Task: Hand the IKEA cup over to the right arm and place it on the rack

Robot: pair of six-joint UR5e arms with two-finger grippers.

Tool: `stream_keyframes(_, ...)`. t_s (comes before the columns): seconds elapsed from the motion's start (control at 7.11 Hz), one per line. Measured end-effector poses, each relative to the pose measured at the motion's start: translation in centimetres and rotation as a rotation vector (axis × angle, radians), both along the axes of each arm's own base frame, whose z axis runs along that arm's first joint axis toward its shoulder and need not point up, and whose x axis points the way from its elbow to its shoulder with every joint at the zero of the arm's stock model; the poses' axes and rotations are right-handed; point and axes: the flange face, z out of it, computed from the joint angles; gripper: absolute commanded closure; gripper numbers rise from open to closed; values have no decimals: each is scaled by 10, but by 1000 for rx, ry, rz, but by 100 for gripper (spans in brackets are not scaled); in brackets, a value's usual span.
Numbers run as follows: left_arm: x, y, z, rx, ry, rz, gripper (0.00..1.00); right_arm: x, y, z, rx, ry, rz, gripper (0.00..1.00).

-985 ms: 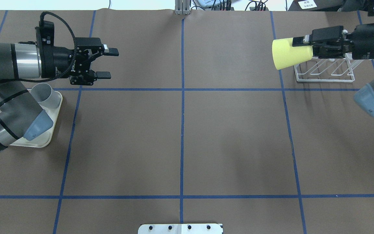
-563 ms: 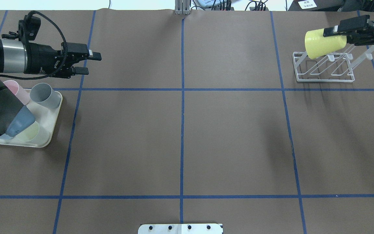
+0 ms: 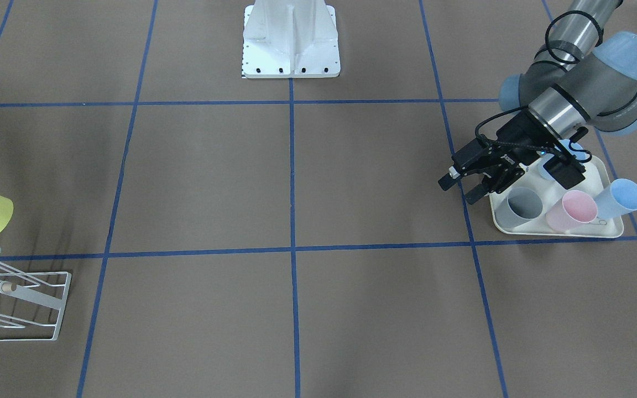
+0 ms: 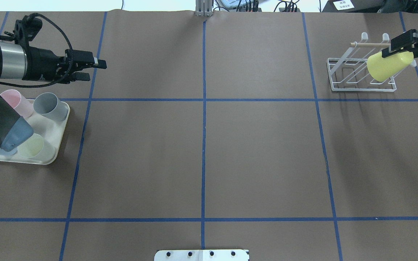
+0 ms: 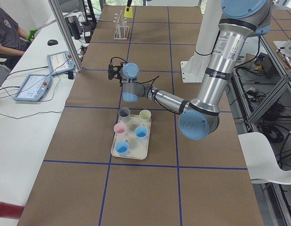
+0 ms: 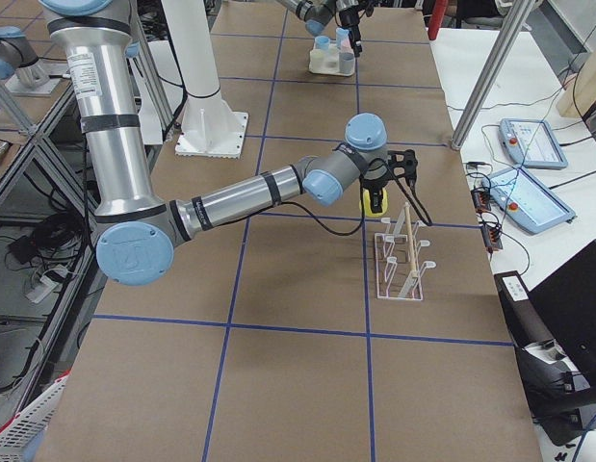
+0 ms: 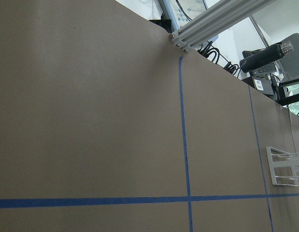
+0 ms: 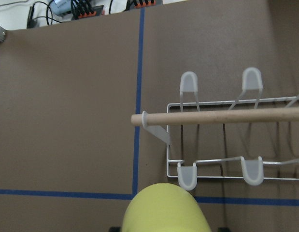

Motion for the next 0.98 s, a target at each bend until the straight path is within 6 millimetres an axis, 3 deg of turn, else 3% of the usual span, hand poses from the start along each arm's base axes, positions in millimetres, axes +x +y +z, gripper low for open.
stream_keyframes(0.42, -1, 1, 0, 0, 0, -2, 0, -15, -6, 9, -41, 54, -17, 75)
stream_keyframes(0.98, -2, 2, 2, -1, -2, -3, 0, -20, -29, 8, -26, 131, -30, 74)
